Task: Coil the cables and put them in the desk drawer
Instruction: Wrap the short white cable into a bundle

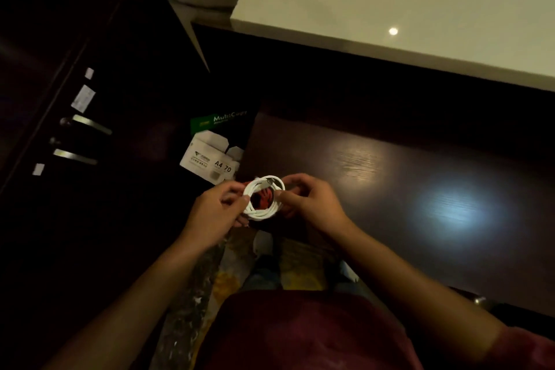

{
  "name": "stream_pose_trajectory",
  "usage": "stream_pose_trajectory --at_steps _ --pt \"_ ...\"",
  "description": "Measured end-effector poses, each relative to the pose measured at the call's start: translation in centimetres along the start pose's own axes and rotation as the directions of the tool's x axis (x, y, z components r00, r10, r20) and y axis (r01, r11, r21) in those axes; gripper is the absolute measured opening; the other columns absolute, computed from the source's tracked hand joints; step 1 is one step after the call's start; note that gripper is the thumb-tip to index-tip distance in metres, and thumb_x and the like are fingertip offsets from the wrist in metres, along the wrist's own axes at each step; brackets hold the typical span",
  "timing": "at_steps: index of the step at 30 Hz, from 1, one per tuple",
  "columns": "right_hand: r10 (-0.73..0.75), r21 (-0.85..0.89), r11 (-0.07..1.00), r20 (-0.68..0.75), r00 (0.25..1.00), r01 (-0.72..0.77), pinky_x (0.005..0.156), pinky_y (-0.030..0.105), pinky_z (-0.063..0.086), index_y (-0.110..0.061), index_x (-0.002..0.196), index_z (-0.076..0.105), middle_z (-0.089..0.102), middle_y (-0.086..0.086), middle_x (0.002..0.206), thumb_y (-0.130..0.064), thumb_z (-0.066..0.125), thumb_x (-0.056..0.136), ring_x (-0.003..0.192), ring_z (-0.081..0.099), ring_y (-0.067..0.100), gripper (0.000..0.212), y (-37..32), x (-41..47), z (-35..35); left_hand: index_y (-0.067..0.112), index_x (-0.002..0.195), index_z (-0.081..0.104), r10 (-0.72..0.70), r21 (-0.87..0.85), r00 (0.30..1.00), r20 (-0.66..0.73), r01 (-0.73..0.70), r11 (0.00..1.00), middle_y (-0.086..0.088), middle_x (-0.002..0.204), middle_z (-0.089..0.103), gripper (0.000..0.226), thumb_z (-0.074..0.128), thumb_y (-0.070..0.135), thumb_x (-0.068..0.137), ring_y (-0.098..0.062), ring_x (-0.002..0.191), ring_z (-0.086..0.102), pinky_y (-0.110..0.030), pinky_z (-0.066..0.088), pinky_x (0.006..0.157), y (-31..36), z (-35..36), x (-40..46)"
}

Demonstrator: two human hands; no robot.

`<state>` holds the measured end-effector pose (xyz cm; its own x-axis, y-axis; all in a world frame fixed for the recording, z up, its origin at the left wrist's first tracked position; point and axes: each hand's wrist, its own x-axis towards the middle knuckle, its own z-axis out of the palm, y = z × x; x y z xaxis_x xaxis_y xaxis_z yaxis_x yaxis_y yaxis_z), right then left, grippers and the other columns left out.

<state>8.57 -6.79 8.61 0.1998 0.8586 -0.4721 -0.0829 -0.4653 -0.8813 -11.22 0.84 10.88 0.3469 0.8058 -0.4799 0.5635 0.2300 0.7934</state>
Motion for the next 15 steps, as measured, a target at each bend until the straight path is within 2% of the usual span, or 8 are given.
stream_pose_trajectory --at_steps 3,7,12,15 --pt "0.018 -0.06 0.998 -0.084 0.996 -0.023 0.069 0.046 0.064 -0.029 0.097 0.072 0.077 0.007 0.079 -0.028 0.08 0.084 0.07 0.075 0.024 0.016 1.2 1.6 2.9 0.024 0.103 0.066 0.03 0.091 0.998 0.054 -0.035 0.995 -0.002 0.093 0.071 0.013 0.069 0.014 0.094 -0.023 0.07 0.073 -0.033 0.06 0.06 -2.2 -2.3 2.3" --pt "0.026 -0.107 0.993 -0.191 0.981 -0.047 0.071 0.044 0.063 -0.026 0.101 0.073 0.077 0.003 0.081 -0.026 0.08 0.086 0.073 0.075 0.017 0.016 2.0 2.3 5.1 0.026 0.097 0.066 0.037 0.182 0.989 0.144 -0.063 0.981 -0.002 0.085 0.071 0.012 0.071 0.015 0.093 -0.019 0.064 0.069 -0.032 0.058 0.057 -4.0 -3.9 4.9" --pt "-0.037 -0.381 0.921 -0.308 0.951 -0.088 0.074 0.034 0.061 -0.029 0.106 0.075 0.077 -0.008 0.088 -0.042 0.076 0.086 0.078 0.071 0.003 0.024 3.3 3.0 6.6 0.017 0.1 0.067 0.003 0.218 0.98 0.2 -0.047 0.975 -0.005 0.084 0.07 0.008 0.071 0.013 0.093 -0.02 0.058 0.068 -0.029 0.057 0.053 -5.5 -3.9 6.9" --pt "-0.068 -0.486 0.866 -0.342 0.937 -0.115 0.073 0.034 0.06 -0.032 0.111 0.073 0.077 -0.01 0.094 -0.05 0.072 0.086 0.083 0.071 0.002 0.03 3.5 3.0 7.2 0.014 0.104 0.07 0.024 0.247 0.979 0.204 -0.075 0.966 -0.004 0.086 0.071 0.011 0.071 0.015 0.093 -0.019 0.06 0.068 -0.026 0.055 0.053 -6.0 -3.9 7.3"
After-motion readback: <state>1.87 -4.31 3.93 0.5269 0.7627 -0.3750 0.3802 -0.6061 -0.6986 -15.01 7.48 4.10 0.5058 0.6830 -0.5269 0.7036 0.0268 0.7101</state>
